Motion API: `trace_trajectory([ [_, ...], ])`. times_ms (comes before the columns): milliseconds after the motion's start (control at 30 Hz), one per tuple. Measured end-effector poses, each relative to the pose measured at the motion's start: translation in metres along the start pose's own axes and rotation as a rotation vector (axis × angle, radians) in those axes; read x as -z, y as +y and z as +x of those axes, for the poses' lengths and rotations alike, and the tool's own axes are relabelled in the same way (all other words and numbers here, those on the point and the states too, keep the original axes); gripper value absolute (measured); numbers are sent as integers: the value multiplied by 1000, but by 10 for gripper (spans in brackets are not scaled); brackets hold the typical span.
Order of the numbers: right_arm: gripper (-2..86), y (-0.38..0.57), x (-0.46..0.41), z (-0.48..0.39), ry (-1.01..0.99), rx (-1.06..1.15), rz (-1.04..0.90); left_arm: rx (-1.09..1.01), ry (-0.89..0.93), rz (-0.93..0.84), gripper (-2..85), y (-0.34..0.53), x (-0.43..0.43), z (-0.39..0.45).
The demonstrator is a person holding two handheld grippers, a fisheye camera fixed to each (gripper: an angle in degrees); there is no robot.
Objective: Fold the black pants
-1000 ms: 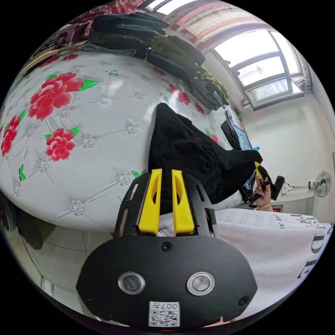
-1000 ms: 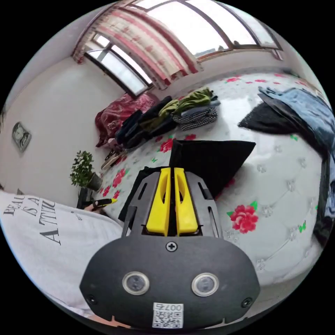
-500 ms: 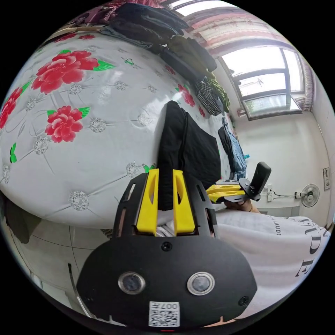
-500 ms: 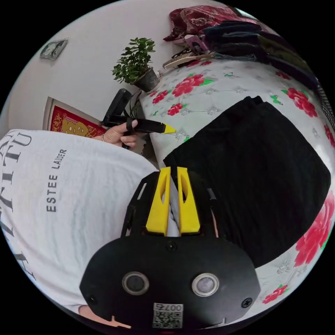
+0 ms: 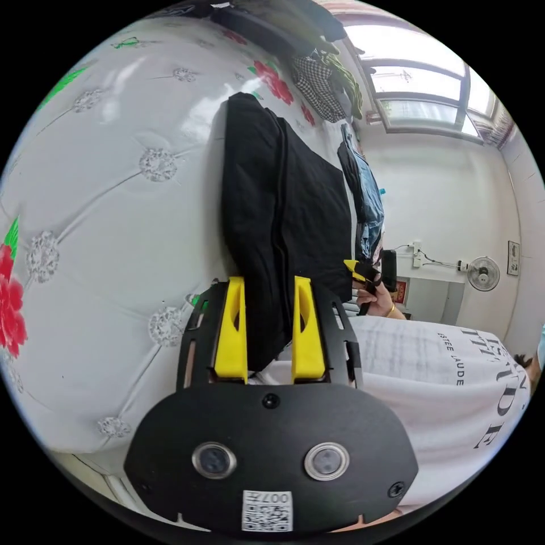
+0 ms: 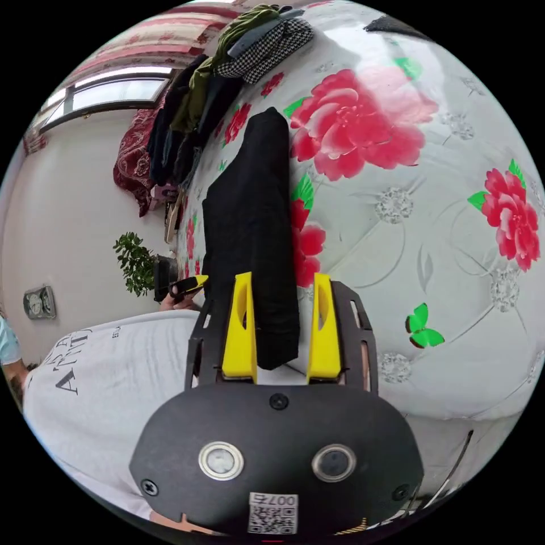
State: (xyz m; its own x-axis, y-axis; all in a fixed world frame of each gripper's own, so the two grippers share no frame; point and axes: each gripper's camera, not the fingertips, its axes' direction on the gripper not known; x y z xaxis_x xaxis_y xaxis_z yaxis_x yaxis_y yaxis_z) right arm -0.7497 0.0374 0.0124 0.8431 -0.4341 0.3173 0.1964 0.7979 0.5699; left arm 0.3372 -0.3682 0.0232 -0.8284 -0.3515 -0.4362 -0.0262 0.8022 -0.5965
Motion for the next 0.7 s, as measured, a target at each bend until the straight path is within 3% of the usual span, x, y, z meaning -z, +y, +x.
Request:
trace_trajectory([
  [100,58,-17,-22,3,-124,-70,-97,23,47,-82,34,-23,-2,-5],
  [367,22,-63,27,-102,-167,159,-98,-117,168,-7,13,-84,81,53],
  [500,17,-143,80,-190,-219,310,-4,-243,222,66,10,-165,156,96],
  [700,18,-250,163,-367,-127,696,265,-576,193,313,14,-303,312,209],
])
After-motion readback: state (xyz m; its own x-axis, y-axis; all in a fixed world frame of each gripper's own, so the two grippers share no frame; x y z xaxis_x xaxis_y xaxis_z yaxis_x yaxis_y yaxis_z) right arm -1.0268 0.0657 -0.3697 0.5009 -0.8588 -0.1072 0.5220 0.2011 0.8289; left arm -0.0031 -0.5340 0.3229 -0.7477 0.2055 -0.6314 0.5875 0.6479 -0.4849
